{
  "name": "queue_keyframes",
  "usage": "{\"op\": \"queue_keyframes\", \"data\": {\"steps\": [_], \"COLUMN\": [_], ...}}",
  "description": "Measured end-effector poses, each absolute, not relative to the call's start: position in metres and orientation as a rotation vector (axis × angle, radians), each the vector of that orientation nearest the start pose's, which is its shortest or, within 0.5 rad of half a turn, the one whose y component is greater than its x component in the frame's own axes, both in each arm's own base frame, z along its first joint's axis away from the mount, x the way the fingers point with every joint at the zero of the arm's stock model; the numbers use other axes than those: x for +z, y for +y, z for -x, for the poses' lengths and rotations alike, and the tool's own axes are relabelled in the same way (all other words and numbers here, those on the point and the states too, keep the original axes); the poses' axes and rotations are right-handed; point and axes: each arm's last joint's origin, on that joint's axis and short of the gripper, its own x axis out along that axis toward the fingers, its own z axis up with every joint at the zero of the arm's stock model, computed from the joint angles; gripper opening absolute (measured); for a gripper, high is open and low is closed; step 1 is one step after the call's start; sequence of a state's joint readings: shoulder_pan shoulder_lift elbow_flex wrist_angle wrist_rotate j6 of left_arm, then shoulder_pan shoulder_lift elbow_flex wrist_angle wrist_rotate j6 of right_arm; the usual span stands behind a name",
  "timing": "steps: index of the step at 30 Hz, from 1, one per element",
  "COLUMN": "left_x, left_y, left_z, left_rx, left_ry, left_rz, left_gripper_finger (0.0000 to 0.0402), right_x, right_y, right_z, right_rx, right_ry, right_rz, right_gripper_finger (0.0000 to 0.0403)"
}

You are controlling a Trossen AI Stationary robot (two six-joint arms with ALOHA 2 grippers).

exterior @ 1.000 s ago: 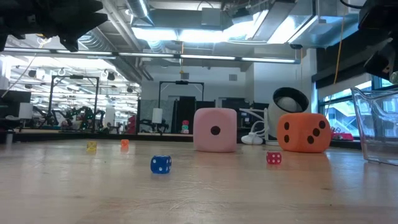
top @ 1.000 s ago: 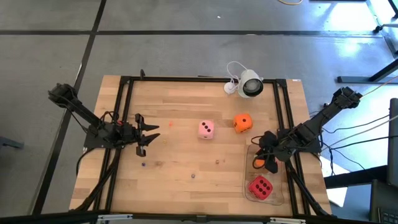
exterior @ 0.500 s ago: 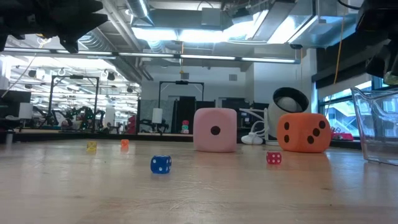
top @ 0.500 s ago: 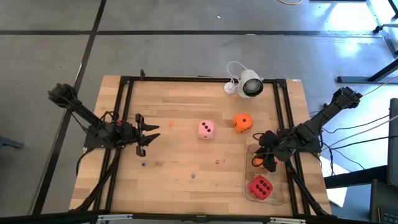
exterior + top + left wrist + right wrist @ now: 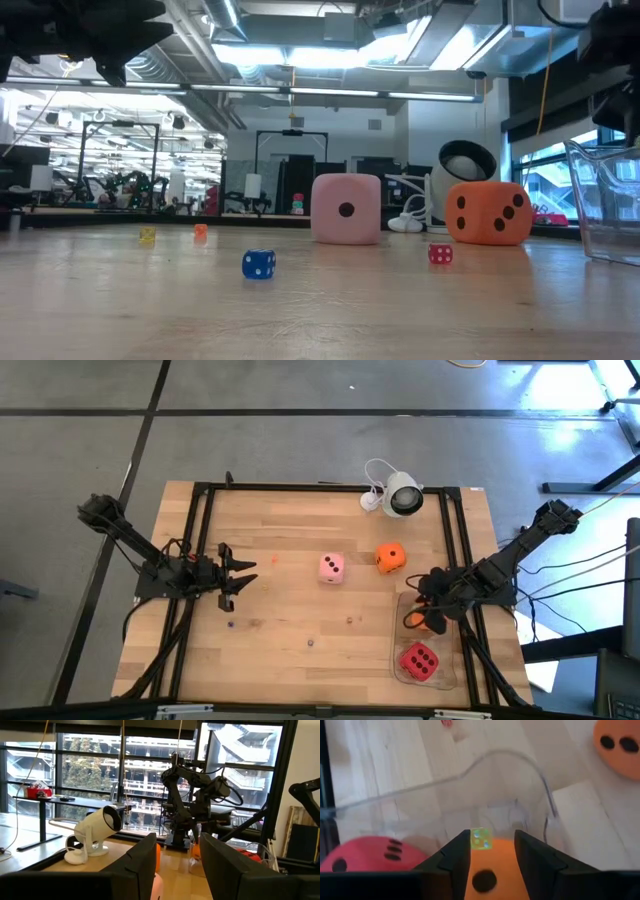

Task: Pick & Place Dice
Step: Put the small green die into the transparent container

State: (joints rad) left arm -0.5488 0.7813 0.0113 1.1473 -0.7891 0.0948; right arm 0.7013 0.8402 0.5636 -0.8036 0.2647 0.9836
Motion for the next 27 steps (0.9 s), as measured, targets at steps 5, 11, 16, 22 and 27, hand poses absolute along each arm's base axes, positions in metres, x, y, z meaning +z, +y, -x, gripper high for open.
{"op": "queue_keyframes", "data": {"steps": [5,11,16,22,27], "left_x": [0.1944,0.1944,0.1944,0.1943,0.1944], "left_y": [-0.0514,-0.0515,-0.0515,-0.0515,-0.0515], "left_z": [-0.1235,-0.1235,-0.1235,-0.1235,-0.1235], "left_rx": [0.250,0.249,0.248,0.248,0.248], "left_ry": [-0.285,-0.285,-0.285,-0.285,-0.285], "left_rz": [0.144,0.143,0.144,0.145,0.145], "left_gripper_finger": [0.0143,0.0143,0.0143,0.0143,0.0143], "right_x": [0.2044,0.2031,0.2022,0.2022,0.2028], "right_y": [0.0849,0.0850,0.0841,0.0844,0.0834], "right_z": [-0.1088,-0.1061,-0.1044,-0.1043,-0.1061], "right_rx": [-0.074,-0.046,-0.016,0.048,-0.031], "right_ry": [1.113,1.178,1.200,1.202,1.152], "right_rz": [-0.393,-0.407,-0.350,-0.271,-0.302], "right_gripper_finger": [0.0162,0.0162,0.0162,0.0162,0.0162]}}
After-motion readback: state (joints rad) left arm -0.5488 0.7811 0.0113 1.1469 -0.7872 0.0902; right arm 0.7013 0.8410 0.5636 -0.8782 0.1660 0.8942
